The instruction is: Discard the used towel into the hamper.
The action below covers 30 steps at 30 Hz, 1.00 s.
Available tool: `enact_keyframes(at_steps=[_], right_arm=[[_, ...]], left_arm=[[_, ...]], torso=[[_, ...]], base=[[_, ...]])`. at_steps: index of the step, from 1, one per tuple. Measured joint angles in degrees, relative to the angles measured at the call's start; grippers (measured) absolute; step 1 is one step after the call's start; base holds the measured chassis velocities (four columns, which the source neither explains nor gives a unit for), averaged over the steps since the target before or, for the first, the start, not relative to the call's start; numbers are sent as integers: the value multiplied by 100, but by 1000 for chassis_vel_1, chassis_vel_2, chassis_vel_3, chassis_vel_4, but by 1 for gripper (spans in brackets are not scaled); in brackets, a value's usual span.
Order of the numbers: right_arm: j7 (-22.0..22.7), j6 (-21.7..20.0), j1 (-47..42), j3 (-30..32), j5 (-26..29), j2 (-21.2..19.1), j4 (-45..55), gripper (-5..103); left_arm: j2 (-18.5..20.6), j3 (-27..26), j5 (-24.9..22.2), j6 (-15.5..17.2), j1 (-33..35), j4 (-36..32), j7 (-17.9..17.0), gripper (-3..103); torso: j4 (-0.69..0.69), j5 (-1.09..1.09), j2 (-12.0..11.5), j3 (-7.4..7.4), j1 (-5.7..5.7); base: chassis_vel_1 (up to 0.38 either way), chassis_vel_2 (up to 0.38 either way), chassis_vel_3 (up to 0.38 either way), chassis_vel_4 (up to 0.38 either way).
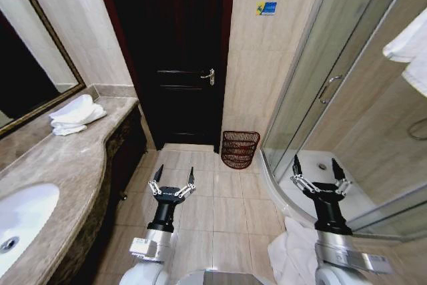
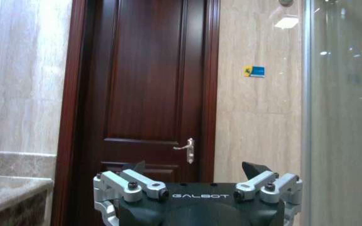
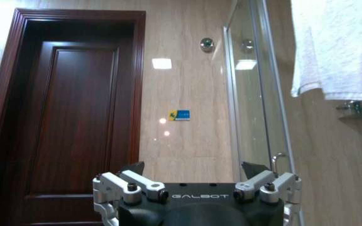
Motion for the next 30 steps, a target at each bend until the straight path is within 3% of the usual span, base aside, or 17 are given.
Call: enact_keyframes(at_steps=[30], right_arm=[[133, 272, 97, 21, 9, 5, -130, 100]], left_arm=[[0, -17, 168, -104, 19, 136, -37, 100]], torso=[[-1, 0, 2, -1, -2]], base=[[-173, 174, 176, -176]])
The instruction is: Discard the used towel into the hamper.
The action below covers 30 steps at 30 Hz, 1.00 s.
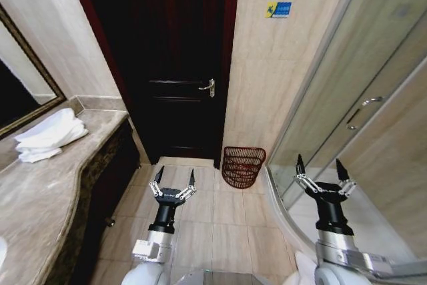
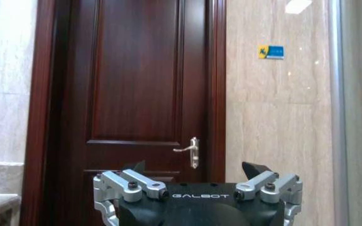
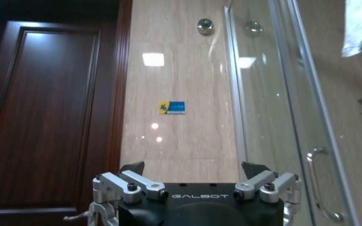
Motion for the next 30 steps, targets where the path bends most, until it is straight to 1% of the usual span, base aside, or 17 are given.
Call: enact_keyframes(at_steps=[4, 15, 18, 23, 26, 30], right_arm=[[-6, 199, 77, -11, -13, -2, -43, 100], [8, 291, 87, 11, -89, -10, -56, 100], [128, 343, 155, 24, -138, -39, -92, 100], [246, 331, 232, 52, -174, -112, -103, 100], [355, 249, 275, 34, -245, -198, -109, 100], [438, 185, 252, 32, -201, -268, -118, 100]], left_arm=[[0, -23, 19, -9, -11, 21, -71, 100], [0, -49, 42, -8, 16, 8, -120, 100], [0, -41, 44, -9, 18, -2, -143, 100], [0, -47, 12, 15, -12, -7, -152, 100], [0, -53, -186, 65, -69, 11, -207, 100], [0, -67, -251, 120, 32, -15, -225, 100]], torso=[[1, 0, -1, 1, 4], [0, 0, 1, -2, -5], [0, 0, 1, -1, -2], [0, 0, 0, 0, 0], [0, 0, 0, 0, 0], [0, 2, 0, 0, 0]], base=[[-132, 142, 125, -146], [41, -34, -16, 42], [49, 37, 36, 41], [51, 76, 63, 37], [66, 93, 77, 71], [86, 88, 92, 85]])
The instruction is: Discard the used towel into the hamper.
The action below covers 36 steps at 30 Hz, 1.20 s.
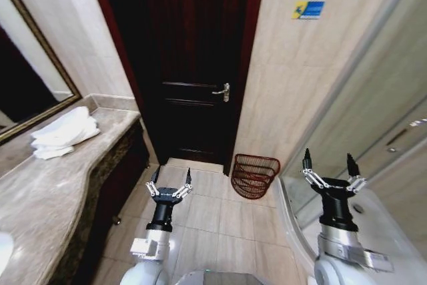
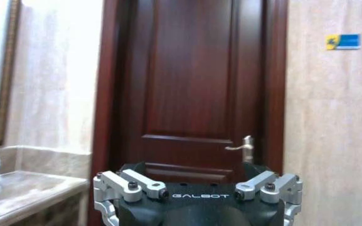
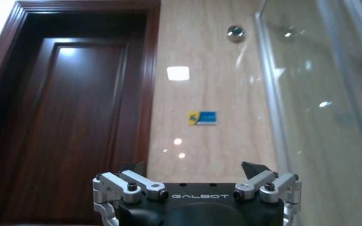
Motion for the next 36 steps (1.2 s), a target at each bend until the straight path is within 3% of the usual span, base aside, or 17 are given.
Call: enact_keyframes(at_steps=[6, 20, 27, 33, 36], right_arm=[[1, -6, 77, 196, 454, -332, -164, 100], [-181, -61, -9, 46, 304, -100, -119, 100], [-477, 7, -94, -29, 299, -45, -197, 100], [-1078, 276, -10, -36, 645, -57, -305, 100], [-1112, 260, 8, -38, 627, -46, -316, 100]], left_arm=[[0, -9, 173, -17, 152, 33, -30, 100], [0, -216, -96, 216, 112, -167, -246, 100], [-1, -210, -6, 366, 122, -242, -447, 100], [-1, -244, 69, 318, 97, -195, -580, 100], [-1, -245, 121, 262, 106, -168, -630, 100]], torso=[[0, -2, 0, 0, -1], [1, -2, 0, 0, 0], [0, -2, 0, 0, 0], [1, -2, 0, 0, -1], [1, -2, 0, 0, 0]], base=[[121, 106, 104, 113], [123, 124, 123, 122], [126, 121, 130, 139], [135, 108, 97, 109], [54, 59, 64, 64]])
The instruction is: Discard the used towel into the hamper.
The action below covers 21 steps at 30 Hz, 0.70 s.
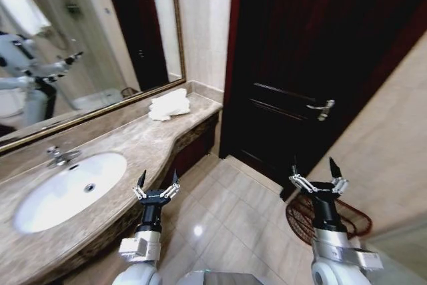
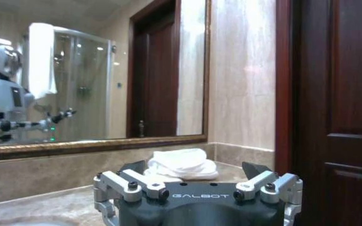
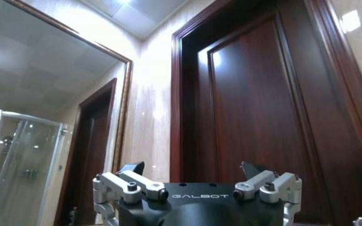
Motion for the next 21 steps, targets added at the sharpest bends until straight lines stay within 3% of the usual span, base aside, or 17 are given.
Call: enact_keyframes(at_steps=[9, 21], right_arm=[[472, -443, 68, -21, -277, 13, 23, 100], [496, -590, 170, -105, -281, -5, 47, 100]], left_arm=[[0, 54, 203, -48, 12, 50, -48, 100], [0, 140, 49, -68, -135, 200, -228, 100]], torso=[[-2, 1, 0, 0, 0], [-1, 0, 0, 0, 0]], base=[[0, 0, 0, 0], [0, 0, 0, 0]])
